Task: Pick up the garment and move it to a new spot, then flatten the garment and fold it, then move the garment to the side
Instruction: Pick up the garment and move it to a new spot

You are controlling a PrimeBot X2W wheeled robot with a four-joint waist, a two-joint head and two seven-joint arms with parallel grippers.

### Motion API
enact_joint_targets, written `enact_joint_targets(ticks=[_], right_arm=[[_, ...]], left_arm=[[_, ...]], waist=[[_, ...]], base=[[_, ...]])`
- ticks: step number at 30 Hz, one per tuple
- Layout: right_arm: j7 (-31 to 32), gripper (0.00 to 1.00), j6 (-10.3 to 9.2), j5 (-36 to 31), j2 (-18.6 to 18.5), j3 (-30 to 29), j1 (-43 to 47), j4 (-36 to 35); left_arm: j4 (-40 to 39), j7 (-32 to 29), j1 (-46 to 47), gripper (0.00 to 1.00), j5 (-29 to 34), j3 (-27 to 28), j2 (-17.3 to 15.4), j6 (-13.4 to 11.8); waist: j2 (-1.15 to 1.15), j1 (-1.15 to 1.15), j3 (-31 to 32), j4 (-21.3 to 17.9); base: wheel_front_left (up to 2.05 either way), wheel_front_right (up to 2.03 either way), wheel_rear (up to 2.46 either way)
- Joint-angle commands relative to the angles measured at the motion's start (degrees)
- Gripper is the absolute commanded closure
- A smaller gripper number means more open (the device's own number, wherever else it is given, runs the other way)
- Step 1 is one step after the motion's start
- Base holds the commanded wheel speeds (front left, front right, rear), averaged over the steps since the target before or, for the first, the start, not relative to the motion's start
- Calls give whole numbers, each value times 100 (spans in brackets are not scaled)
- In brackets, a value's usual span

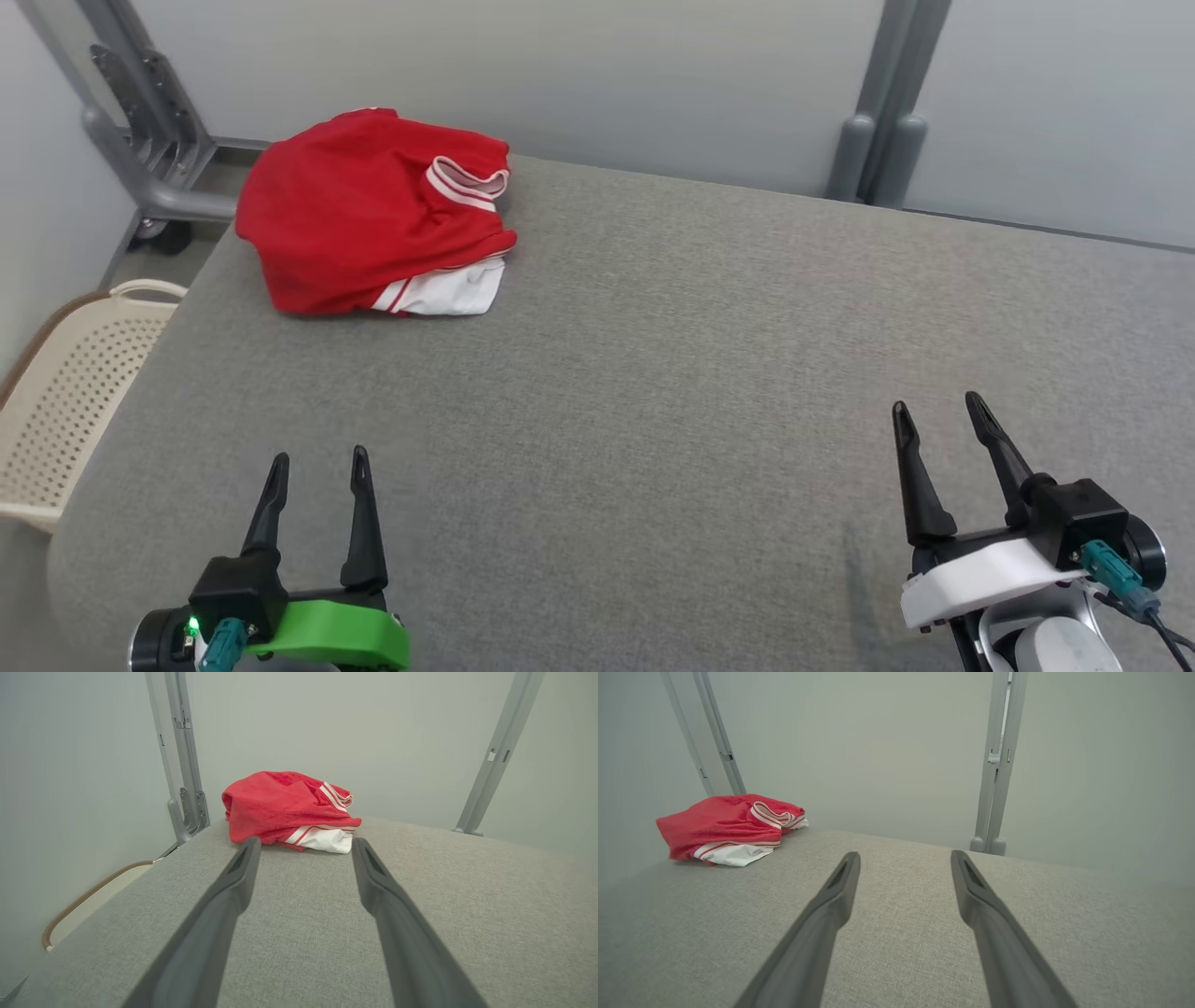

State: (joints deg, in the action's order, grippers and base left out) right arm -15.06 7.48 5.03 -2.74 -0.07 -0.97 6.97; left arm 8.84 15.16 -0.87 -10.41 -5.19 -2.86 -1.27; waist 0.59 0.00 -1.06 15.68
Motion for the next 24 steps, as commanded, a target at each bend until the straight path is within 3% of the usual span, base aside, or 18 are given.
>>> enact_joint_targets(ticks=[1, 10, 24], right_arm=[[-17, 0, 3, 28, -26, 16, -45, -10], [-17, 0, 3, 68, -27, 66, -102, 32], [-17, 0, 3, 71, -27, 74, -46, 55]], left_arm=[[0, 3, 24, 0, -6, 21, -6, -11], [2, 1, -25, 0, -13, 40, -6, 11], [82, 1, 170, 0, 96, 108, -94, 124]], waist=[[-59, 0, -65, 531], [-59, 0, -96, 1036], [-59, 0, -91, 1026]], base=[[0, 0, 0], [0, 0, 0], [0, 0, 0]])
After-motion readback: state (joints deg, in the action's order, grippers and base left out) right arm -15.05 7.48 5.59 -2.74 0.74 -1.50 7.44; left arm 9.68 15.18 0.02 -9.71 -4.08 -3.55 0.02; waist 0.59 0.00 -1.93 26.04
